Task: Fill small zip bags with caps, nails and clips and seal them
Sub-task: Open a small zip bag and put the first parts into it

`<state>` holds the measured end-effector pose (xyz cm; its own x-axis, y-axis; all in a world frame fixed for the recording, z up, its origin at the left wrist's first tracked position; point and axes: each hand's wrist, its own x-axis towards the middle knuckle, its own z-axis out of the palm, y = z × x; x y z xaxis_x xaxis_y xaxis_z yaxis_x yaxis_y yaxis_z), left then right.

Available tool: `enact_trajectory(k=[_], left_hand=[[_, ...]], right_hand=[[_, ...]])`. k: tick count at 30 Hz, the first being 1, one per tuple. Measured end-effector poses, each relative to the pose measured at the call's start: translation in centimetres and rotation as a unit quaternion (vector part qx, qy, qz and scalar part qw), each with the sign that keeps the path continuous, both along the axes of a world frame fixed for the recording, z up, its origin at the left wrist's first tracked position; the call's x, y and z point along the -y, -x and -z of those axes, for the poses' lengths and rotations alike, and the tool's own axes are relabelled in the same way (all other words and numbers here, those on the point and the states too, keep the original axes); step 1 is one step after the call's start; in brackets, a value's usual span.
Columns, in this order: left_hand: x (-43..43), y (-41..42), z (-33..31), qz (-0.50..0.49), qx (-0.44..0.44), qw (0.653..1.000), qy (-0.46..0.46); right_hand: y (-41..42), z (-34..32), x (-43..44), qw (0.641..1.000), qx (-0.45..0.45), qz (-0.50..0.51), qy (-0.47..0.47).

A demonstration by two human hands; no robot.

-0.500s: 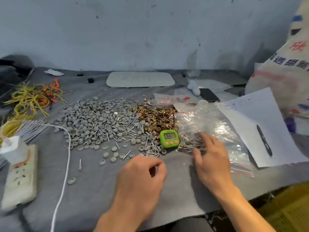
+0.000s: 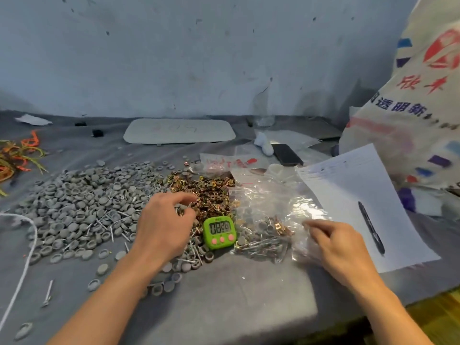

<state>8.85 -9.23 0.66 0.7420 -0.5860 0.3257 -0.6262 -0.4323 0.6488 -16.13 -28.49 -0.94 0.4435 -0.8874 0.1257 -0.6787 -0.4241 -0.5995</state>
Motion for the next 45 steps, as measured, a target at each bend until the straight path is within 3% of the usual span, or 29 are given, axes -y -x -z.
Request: enact_trajectory(k=[4,8,10,11,14,17,19,22,25,27,29,31,34,37,40,43,45], left_hand=[[-1.2,-0.3,0.6,-0.037,0.021,0.999,0.022],[-1.4,-0.2,1.4,-0.026,0.052,0.998,0.014],[-1.4,-0.6,1.5,-0.015,0.076,0.997,-0.005],[-1.4,-1.0,1.5,-0.009,0.088,0.996,-0.014],[-1.6,-1.0,2.2,0.005,0.087,0.996,-0.02],[-1.5,-0.8,2.2,0.012,0.093,0.996,-0.004],[-1.4,-1.0,1.7,0.022,0.062,0.998,0.012],[-1.3,-0.3,1.7,0.045,-0.082,0.993,0.072],[-0.2,0.8,0.6,0.12,-0.232,0.953,0.151],[0.6,1.1,-0.3,0.139,-0.232,0.947,0.173],[0.8,1.3,-0.3,0.106,-0.16,0.97,0.147],[0.3,1.4,0.3,0.068,-0.113,0.984,0.118],[-0.8,0.7,0.8,0.011,-0.095,0.989,0.11],[-2.1,-0.5,1.3,-0.07,-0.054,0.988,0.123],[-3.6,-2.3,1.5,-0.105,-0.054,0.978,0.171],[-5.2,-4.6,1.1,-0.141,-0.052,0.974,0.167],[-6.1,-5.4,1.0,-0.153,-0.031,0.976,0.153]], right_hand=[[-0.7,-1.1,2.4,0.998,-0.043,-0.045,-0.028],[-1.7,-0.9,2.9,1.0,-0.013,-0.011,-0.012],[-2.1,-0.8,2.4,0.998,0.051,0.034,0.025],[-2.3,-0.9,2.0,0.99,0.124,0.065,0.033],[-3.0,-2.2,0.4,0.916,0.375,0.139,0.027],[-6.9,-4.3,-1.5,0.85,0.519,0.077,-0.057],[-10.6,-4.9,-3.8,0.823,0.545,0.015,-0.156],[-14.4,-3.3,-7.6,0.804,0.512,-0.02,-0.3],[-15.6,-2.9,-8.6,0.762,0.513,-0.045,-0.392],[-16.4,-3.2,-8.5,0.723,0.539,-0.058,-0.429],[-17.1,-3.0,-8.6,0.681,0.555,-0.057,-0.474],[-17.7,-2.4,-8.9,0.665,0.556,-0.072,-0.493],[-18.6,-2.0,-9.7,0.679,0.525,-0.123,-0.499],[-19.8,-1.6,-11.0,0.717,0.463,-0.197,-0.483],[-21.6,-1.2,-12.6,0.751,0.433,-0.203,-0.455],[-23.6,-0.9,-13.6,0.859,0.379,-0.157,-0.305],[-24.3,-0.5,-14.0,0.908,0.334,-0.154,-0.2]])
